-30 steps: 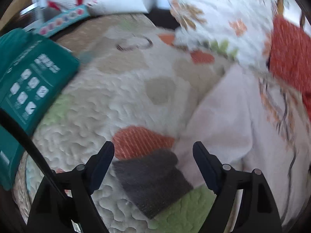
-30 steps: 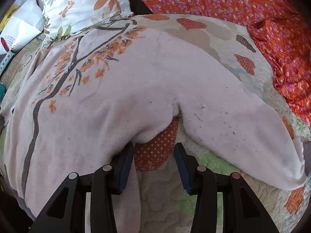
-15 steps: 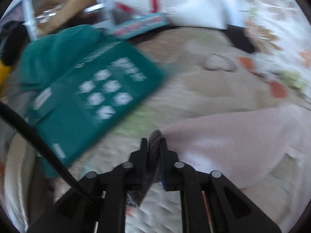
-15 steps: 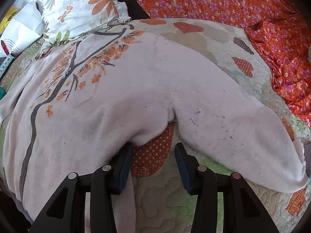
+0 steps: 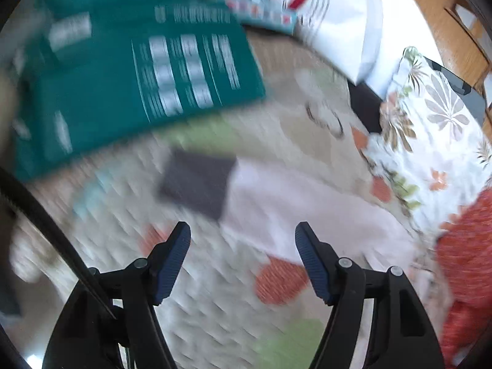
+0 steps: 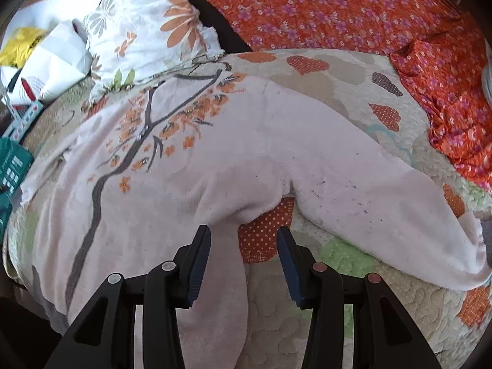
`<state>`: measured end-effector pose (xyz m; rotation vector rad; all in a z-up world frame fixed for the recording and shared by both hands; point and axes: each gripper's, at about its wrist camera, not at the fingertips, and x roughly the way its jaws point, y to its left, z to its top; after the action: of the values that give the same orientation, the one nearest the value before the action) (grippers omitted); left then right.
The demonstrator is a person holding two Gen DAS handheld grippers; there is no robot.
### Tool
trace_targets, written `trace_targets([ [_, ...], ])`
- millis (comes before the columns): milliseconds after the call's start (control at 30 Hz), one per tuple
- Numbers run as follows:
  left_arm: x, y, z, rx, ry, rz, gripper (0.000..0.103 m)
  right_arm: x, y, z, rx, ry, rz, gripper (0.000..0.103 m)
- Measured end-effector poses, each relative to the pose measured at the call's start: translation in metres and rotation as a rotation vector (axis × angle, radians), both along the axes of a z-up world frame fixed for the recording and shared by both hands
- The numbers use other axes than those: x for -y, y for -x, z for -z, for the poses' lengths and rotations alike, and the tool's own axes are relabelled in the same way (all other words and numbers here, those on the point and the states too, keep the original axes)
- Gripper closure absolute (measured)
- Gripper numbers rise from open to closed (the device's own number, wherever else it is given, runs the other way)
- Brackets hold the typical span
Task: Fold small clothes
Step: 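Grasp the grey cuff of the sleeve with the left tool and lift, then carry the sleeve across the sweater body and open the left tool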
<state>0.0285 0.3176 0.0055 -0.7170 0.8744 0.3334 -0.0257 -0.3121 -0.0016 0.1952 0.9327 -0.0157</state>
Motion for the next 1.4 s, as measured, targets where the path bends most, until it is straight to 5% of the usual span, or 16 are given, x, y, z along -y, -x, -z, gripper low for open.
trace_targets([
  [133,-0.002,-0.014,0.039,-0.031,0.244,-0.005,0.034,0.005,0.003,0.000,0.002,-0.018,0.021,0.050],
  [400,-0.004,-0.047,0.032,0.015,0.120,-0.060,0.032,0.009,-0.006,0.013,-0.033,-0.016,0.041,0.048],
  [467,-0.005,-0.058,0.029,0.006,0.057,-0.059,0.061,0.008,-0.009,0.017,-0.045,0.000,0.039,0.048],
  [500,-0.007,-0.061,0.029,-0.016,0.035,-0.055,0.099,0.007,-0.010,0.018,-0.043,0.014,0.040,0.048],
  [667,-0.005,-0.057,0.006,0.062,0.053,-0.097,0.097,0.008,-0.003,0.010,-0.006,0.067,0.039,0.048],
  [833,0.081,-0.065,-0.060,0.199,0.005,0.148,0.097,0.026,0.010,-0.007,0.054,0.050,0.081,0.048],
  [1000,0.213,-0.086,-0.094,0.249,0.089,0.461,0.097,0.061,0.015,-0.015,0.078,-0.029,0.155,0.048],
  [1267,0.415,-0.100,-0.056,0.141,0.177,0.870,0.097,0.110,0.023,-0.018,0.101,-0.158,0.259,0.048],
  [1400,0.454,-0.096,-0.028,0.035,0.230,0.971,0.076,0.122,0.019,-0.011,0.077,-0.215,0.281,0.048],
])
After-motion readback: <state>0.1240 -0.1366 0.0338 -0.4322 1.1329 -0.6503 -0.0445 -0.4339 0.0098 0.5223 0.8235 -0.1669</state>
